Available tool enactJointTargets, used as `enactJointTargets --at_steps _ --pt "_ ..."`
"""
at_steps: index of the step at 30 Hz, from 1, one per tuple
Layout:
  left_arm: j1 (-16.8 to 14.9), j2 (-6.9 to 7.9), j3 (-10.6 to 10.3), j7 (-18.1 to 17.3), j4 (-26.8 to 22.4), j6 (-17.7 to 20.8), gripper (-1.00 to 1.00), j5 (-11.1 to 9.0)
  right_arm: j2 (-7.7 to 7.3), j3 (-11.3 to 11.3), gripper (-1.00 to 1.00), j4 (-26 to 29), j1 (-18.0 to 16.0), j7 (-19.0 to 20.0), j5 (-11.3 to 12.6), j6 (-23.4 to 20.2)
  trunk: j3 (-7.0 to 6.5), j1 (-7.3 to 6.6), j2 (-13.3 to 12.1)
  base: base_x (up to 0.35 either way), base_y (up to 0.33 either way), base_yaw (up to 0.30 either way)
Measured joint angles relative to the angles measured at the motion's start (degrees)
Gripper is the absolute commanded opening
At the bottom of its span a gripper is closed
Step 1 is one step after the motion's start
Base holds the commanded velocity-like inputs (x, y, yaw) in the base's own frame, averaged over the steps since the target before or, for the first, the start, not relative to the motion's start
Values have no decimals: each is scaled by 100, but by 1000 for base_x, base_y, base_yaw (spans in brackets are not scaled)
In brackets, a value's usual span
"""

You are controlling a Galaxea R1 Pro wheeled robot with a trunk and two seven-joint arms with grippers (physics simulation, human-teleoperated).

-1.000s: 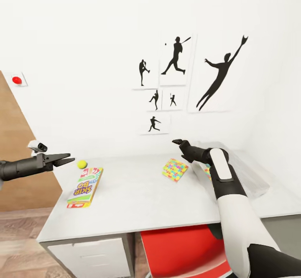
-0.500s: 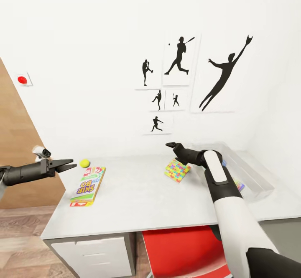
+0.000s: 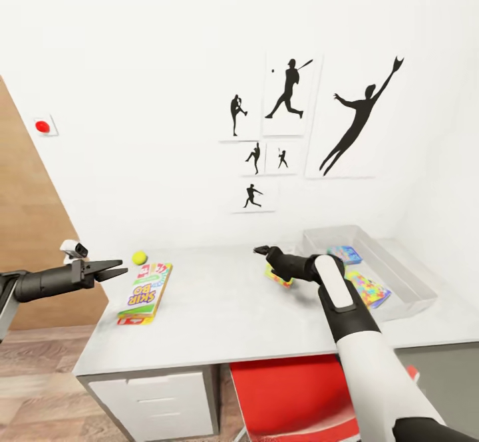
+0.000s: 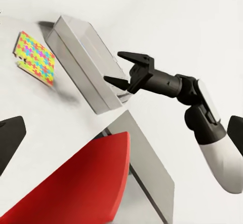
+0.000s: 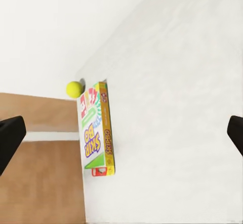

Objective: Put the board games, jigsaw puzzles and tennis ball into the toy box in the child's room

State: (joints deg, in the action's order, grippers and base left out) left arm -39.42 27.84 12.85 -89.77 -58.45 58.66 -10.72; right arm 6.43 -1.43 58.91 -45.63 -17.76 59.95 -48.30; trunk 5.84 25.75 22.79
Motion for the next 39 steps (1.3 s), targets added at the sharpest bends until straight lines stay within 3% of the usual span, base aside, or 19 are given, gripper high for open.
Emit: enactJointTargets --at_steps 8,15,16,17,26,31,39 --pt "1 10 12 0 14 -3 100 -1 28 12 100 17 258 -26 -16 6 0 0 0 -7 75 5" --pt "2 43 34 1 41 -34 100 3 52 15 100 16 482 -49 -25 12 -8 0 1 0 21 208" --pt "2 49 38 1 41 -36 100 6 53 16 100 16 866 -54 -20 12 -10 -1 2 0 3 264" --pt "2 71 44 34 42 -44 100 19 54 15 100 13 963 -53 -34 10 -13 0 -1 0 2 267" --pt "2 179 73 1329 41 -138 100 77 82 259 100 4 958 -318 -29 47 -36 0 0 0 0 272" --pt "3 159 83 2330 35 -155 100 69 86 289 100 12 926 -503 -30 54 -49 0 0 0 0 273" --pt "3 136 71 2868 34 -151 100 59 95 295 100 16 871 -709 -24 58 -70 -1 0 37 0 274"
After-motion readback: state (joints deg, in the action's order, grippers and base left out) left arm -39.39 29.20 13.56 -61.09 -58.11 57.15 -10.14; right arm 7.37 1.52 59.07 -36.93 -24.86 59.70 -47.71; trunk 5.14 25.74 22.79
